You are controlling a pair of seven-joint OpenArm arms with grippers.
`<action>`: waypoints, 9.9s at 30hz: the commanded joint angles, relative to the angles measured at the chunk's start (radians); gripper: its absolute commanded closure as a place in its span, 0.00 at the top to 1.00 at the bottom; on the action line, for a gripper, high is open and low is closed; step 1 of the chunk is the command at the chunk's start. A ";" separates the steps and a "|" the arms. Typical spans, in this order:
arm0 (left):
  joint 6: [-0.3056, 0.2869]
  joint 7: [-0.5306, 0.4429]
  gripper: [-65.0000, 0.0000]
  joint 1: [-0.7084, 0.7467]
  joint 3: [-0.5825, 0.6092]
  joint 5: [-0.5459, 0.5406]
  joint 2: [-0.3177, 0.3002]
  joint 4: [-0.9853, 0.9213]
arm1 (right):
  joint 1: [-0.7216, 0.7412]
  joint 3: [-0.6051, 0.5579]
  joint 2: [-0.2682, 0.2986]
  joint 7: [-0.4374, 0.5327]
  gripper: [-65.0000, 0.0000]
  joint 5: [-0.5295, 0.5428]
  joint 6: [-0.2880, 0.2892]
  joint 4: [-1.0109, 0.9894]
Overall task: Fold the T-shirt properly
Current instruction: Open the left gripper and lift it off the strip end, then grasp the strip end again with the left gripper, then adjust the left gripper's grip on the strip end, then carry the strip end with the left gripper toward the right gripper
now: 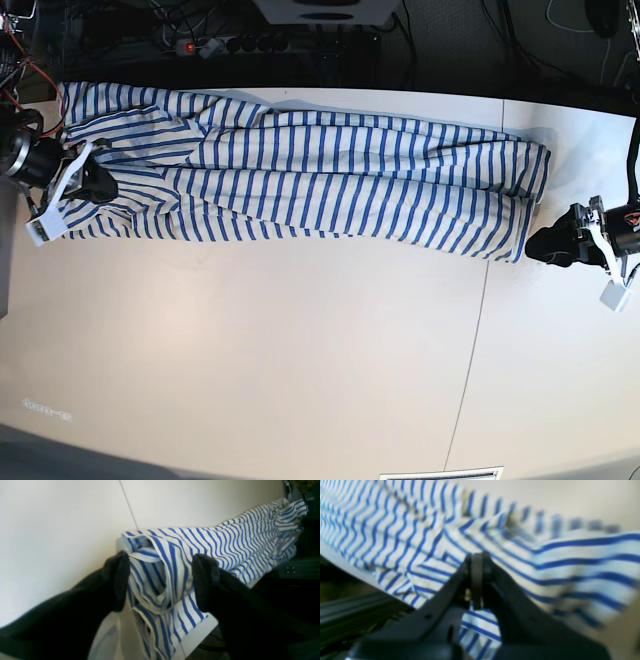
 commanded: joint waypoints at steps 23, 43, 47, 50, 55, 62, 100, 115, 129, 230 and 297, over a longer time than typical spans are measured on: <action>-0.016 -0.087 0.68 0.115 -0.011 0.039 -0.006 0.013 | 0.023 -0.027 -0.061 0.146 0.00 -0.127 0.074 -0.229; -0.016 -0.043 0.67 0.105 -0.097 -0.038 -0.002 0.013 | 0.022 -0.027 -0.061 0.150 0.00 -0.127 0.074 -0.229; -0.016 -0.039 0.59 0.106 -0.171 -0.074 -0.002 0.025 | 0.022 -0.027 -0.061 0.157 0.00 -0.127 0.074 -0.229; -0.016 -0.010 0.11 0.106 -0.226 -0.088 -0.002 0.064 | 0.022 -0.027 -0.061 0.157 0.00 -0.127 0.074 -0.229; -0.016 0.019 0.00 0.118 -0.222 -0.088 -0.002 0.204 | 0.022 -0.027 -0.061 0.161 0.00 -0.127 0.074 -0.229; -0.016 -0.002 0.00 0.169 -0.061 -0.040 0.001 0.516 | 0.022 -0.027 -0.064 0.161 0.00 -0.128 0.074 -0.229; -0.016 -0.404 0.14 0.096 0.124 0.556 0.161 0.241 | 0.019 -0.027 -0.072 0.165 0.00 -0.142 0.074 -0.229; -0.016 -0.258 0.67 0.085 0.021 0.549 0.067 0.297 | 0.020 -0.027 -0.072 0.165 0.00 -0.142 0.074 -0.229; -0.016 -0.260 0.73 0.166 0.021 0.524 0.050 0.297 | 0.019 -0.027 -0.071 0.164 0.00 -0.142 0.074 -0.229; 0.022 -0.219 0.00 0.232 -0.119 0.486 0.156 0.504 | 0.142 -0.027 -0.072 0.161 0.00 -0.056 0.074 -0.221; 0.252 -0.338 0.22 0.194 0.583 1.152 0.782 0.558 | 0.138 0.071 -0.065 0.153 0.00 -0.074 0.066 -0.221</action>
